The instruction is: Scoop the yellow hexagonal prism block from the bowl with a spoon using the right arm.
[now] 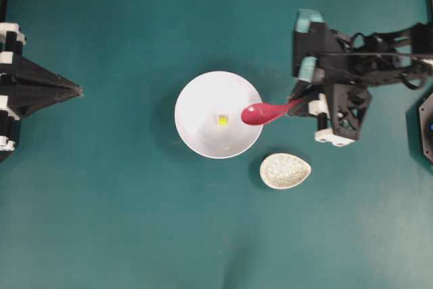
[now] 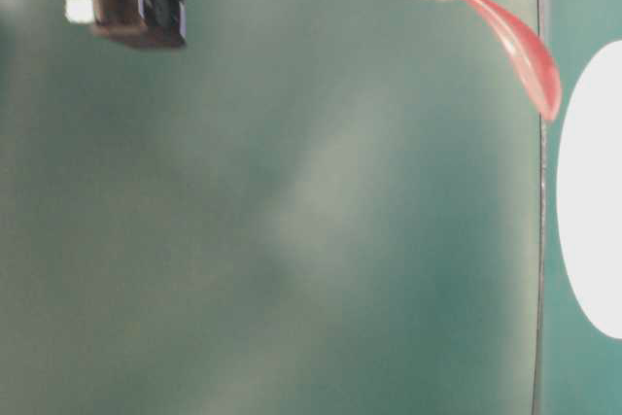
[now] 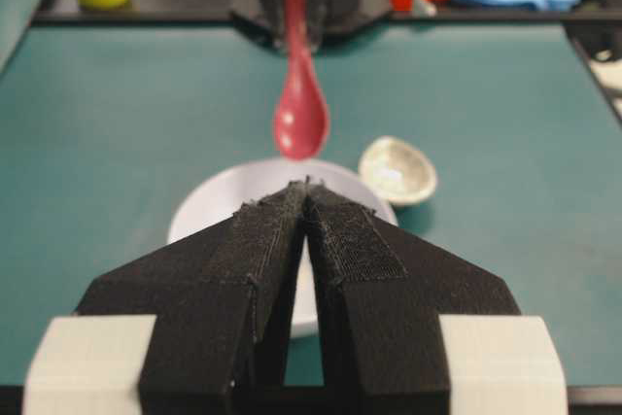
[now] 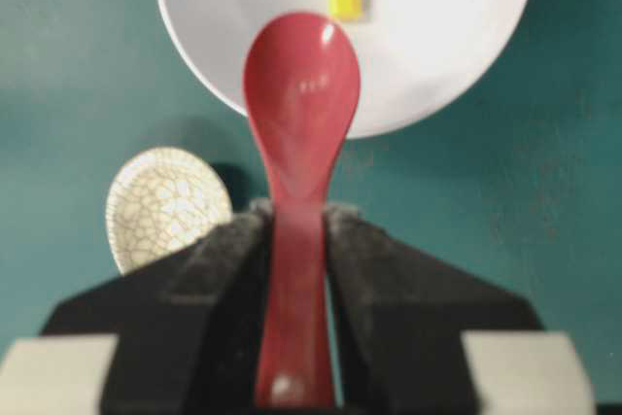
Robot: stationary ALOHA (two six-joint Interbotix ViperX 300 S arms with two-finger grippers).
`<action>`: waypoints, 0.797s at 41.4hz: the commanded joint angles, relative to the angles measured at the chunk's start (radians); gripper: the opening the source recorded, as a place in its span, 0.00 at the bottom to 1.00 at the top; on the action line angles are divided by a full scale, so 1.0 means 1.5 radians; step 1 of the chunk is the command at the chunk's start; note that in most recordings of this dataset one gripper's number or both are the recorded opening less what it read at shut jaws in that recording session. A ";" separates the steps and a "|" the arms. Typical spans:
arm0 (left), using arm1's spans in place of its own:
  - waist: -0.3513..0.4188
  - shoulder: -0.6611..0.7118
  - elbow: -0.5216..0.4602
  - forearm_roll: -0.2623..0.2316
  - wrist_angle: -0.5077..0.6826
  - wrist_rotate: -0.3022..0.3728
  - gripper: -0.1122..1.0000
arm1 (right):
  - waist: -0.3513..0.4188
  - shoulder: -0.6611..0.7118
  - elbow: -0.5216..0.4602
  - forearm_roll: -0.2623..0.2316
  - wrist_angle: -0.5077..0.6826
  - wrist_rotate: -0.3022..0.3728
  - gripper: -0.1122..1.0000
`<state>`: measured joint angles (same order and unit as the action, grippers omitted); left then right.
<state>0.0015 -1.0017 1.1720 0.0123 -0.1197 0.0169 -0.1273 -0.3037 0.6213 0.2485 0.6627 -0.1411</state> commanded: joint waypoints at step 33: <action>0.001 -0.001 -0.020 0.003 -0.004 0.001 0.16 | -0.013 0.146 -0.155 -0.026 0.124 0.025 0.33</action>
<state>0.0031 -1.0078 1.1704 0.0153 -0.1197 0.0169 -0.1427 -0.0782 0.4142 0.2102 0.8514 -0.1120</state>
